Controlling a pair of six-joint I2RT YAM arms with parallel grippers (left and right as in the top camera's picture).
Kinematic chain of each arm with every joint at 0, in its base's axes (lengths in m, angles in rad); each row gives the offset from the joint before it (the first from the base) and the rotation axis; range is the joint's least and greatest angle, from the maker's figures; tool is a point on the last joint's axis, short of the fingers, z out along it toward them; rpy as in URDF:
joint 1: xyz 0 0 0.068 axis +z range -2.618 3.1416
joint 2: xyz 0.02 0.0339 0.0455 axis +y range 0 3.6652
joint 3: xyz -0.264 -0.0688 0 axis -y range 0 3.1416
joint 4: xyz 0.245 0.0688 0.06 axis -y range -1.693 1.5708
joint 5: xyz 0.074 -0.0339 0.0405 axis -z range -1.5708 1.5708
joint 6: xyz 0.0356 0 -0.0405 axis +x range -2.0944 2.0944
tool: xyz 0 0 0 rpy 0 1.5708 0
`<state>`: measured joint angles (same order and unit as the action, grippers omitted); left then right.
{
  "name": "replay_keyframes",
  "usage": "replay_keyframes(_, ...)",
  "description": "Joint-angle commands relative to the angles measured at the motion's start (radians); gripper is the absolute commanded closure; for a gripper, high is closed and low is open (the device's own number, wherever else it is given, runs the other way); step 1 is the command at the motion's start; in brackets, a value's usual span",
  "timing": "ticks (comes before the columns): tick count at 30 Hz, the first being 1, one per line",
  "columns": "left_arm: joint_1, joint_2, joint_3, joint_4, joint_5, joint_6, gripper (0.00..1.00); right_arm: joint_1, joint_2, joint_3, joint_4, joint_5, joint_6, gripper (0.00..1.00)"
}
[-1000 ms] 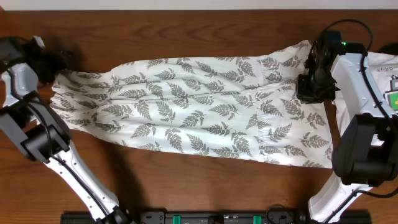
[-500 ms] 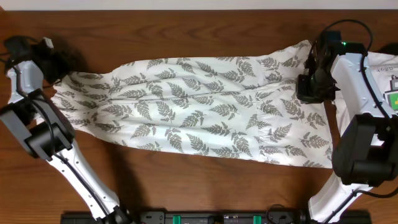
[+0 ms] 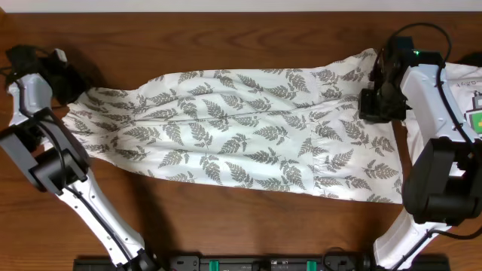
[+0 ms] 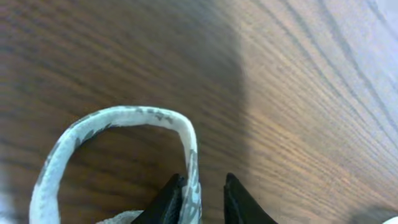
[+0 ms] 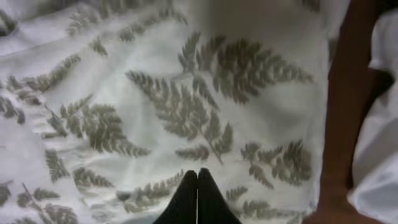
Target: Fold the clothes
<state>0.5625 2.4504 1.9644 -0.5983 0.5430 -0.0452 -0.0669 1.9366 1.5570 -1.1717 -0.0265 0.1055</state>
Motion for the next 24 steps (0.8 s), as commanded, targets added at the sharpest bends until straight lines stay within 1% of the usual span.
replay_keyframes(1,0.013,0.013,0.011,-0.025,0.000,0.010,0.79,0.008,-0.002,0.012,0.061,0.000,0.023,0.99)
replay_keyframes(4,0.013,0.003,0.011,-0.048,0.022,0.011,0.81,0.005,-0.002,0.012,0.185,-0.005,0.063,0.99)
replay_keyframes(6,0.015,-0.003,0.011,-0.051,0.095,0.011,0.81,0.001,-0.002,0.012,0.275,-0.033,0.062,0.98)
replay_keyframes(8,0.015,-0.006,0.011,-0.051,0.188,0.011,0.81,-0.005,-0.002,0.012,0.364,-0.058,0.062,0.90)
replay_keyframes(10,0.015,-0.008,0.011,-0.056,0.251,0.010,0.81,-0.010,-0.001,0.012,0.443,-0.068,0.062,0.84)
replay_keyframes(13,0.015,-0.008,0.011,-0.076,0.281,0.010,0.82,-0.016,0.005,0.012,0.536,-0.068,0.062,0.76)
replay_keyframes(17,0.015,-0.008,0.011,-0.100,0.281,0.010,0.81,-0.030,0.043,0.012,0.637,-0.069,0.062,0.72)
replay_keyframes(19,0.015,-0.008,0.011,-0.101,0.282,0.010,0.81,-0.039,0.071,0.012,0.668,-0.073,0.063,0.66)
replay_keyframes(21,0.015,-0.008,0.011,-0.100,0.298,0.010,0.81,-0.052,0.106,0.012,0.697,-0.088,0.063,0.65)
replay_keyframes(24,0.016,-0.008,0.011,-0.093,0.345,0.011,0.81,-0.079,0.157,0.012,0.742,-0.109,0.085,0.59)
